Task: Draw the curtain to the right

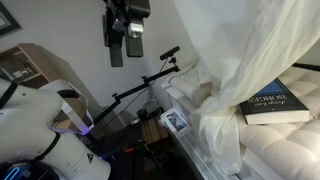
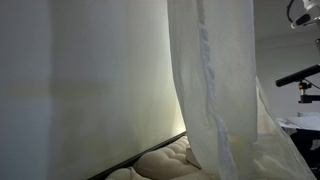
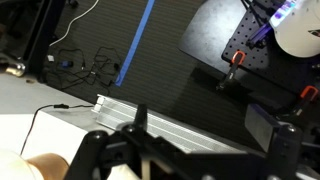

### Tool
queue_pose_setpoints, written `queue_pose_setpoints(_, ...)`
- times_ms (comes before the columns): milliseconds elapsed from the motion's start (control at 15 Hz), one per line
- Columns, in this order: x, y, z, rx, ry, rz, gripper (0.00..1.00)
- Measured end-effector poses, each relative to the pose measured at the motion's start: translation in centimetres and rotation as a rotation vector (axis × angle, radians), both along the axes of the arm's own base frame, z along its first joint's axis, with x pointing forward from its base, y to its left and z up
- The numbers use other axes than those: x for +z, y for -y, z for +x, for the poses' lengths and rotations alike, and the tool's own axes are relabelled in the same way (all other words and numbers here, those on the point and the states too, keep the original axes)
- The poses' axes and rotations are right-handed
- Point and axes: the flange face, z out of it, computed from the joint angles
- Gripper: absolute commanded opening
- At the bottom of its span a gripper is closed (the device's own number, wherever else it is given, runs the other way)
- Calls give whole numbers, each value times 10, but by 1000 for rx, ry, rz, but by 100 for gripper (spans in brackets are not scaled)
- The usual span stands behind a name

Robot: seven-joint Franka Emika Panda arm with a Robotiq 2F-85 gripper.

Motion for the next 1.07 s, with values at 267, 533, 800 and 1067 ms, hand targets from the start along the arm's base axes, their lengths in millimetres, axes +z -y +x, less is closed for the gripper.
queue_pose_setpoints(267,-11,-32,14,166,-69,-66,100)
queue_pose_setpoints(533,-16,-52,24,359,-131,-68,100)
queue_pose_setpoints(800,-13,-74,37,577,-124,-30,100)
queue_pose_setpoints(1067,-7,-103,47,777,-47,9,100)
